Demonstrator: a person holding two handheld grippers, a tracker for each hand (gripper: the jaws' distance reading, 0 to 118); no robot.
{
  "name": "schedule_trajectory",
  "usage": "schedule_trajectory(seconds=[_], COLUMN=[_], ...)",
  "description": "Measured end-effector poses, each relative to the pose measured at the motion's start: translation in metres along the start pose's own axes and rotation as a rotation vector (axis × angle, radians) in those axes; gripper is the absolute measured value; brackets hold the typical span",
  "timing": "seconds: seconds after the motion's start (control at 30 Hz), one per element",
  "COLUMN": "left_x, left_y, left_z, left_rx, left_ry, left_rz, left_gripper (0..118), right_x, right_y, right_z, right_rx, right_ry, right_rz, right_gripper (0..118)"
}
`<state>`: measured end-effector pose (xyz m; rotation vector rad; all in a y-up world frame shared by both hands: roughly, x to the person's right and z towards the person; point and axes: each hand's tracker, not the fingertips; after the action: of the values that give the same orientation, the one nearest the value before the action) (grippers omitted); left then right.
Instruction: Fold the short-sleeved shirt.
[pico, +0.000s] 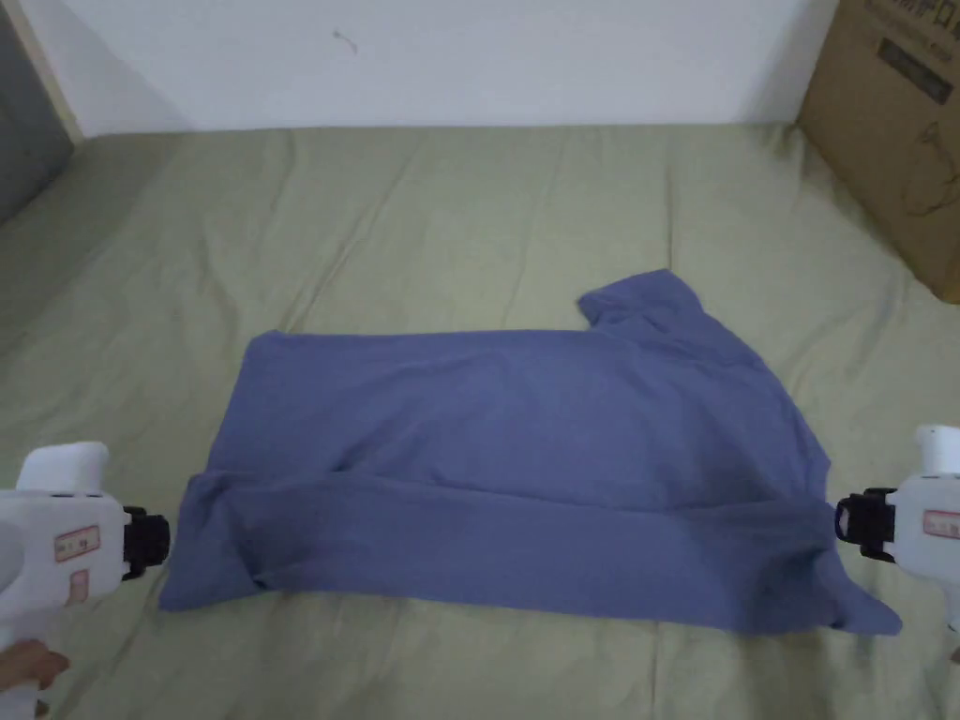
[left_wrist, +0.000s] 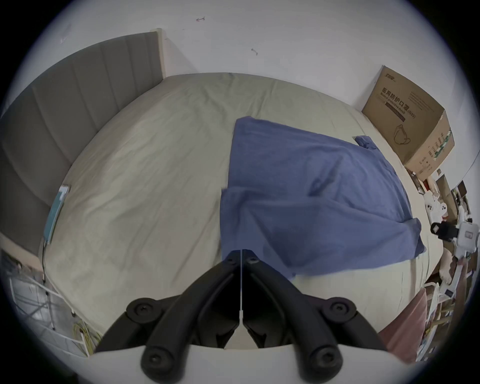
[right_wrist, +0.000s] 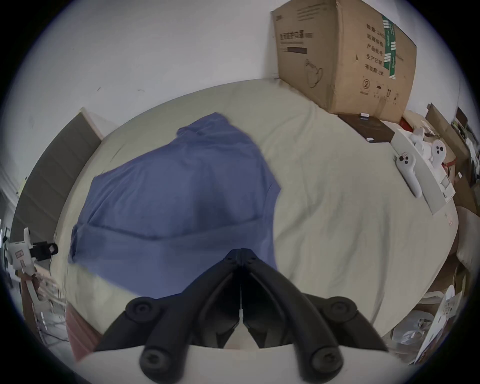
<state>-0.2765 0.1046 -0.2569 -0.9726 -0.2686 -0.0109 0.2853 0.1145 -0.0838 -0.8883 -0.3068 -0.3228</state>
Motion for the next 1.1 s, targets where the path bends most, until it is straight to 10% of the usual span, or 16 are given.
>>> schedule_trajectory(seconds=[0.2, 0.33, 0.37, 0.53, 0.57, 0.6, 0.7, 0.73, 0.87, 0.93, 1.03, 1.1], left_x=[-0.009, -0.019, -0.021, -0.013, -0.014, -0.015, -0.015, -0.010, -0.005, -0.004, -0.004, -0.007], left_y=[-0.035, -0.028, -0.028, -0.035, -0.031, -0.028, -0.024, -0.024, -0.021, -0.019, -0.016, -0.014], left_z=[-0.005, -0.027, -0.037, -0.057, -0.050, -0.045, -0.039, -0.037, -0.034, -0.035, -0.030, -0.026], left_rx=[-0.010, -0.023, -0.038, -0.095, -0.093, -0.077, -0.105, -0.096, -0.085, -0.086, -0.087, -0.080], left_ry=[-0.006, -0.040, -0.081, 0.037, 0.018, 0.038, -0.021, -0.001, 0.007, 0.014, 0.016, 0.019], left_rz=[0.057, 0.128, 0.143, 0.084, 0.108, 0.099, 0.068, 0.009, 0.011, 0.009, -0.012, -0.019], left_gripper=[0, 93, 94, 34, 7, 4, 4, 4, 4, 4, 4, 4], right_x=[-0.009, -0.007, -0.006, -0.002, 0.001, 0.002, 0.006, 0.007, 0.017, 0.025, 0.014, 0.009], right_y=[-0.039, -0.052, -0.055, -0.066, -0.068, -0.069, -0.060, -0.056, -0.040, -0.039, -0.035, -0.030], right_z=[-0.007, -0.011, -0.011, -0.006, -0.005, -0.003, -0.006, -0.011, -0.045, -0.070, -0.059, -0.046], right_rx=[-0.091, -0.127, -0.132, -0.149, -0.153, -0.155, -0.146, -0.154, -0.176, -0.269, -0.209, -0.205], right_ry=[0.061, 0.076, 0.078, 0.058, 0.056, 0.050, -0.013, -0.017, 0.019, 0.071, 0.015, 0.085], right_rz=[-0.006, -0.054, -0.056, -0.075, -0.077, -0.079, -0.038, -0.027, -0.121, -0.278, -0.117, -0.129], right_gripper=[0, 0, 0, 0, 1, 10, 92, 98, 92, 66, 12, 12])
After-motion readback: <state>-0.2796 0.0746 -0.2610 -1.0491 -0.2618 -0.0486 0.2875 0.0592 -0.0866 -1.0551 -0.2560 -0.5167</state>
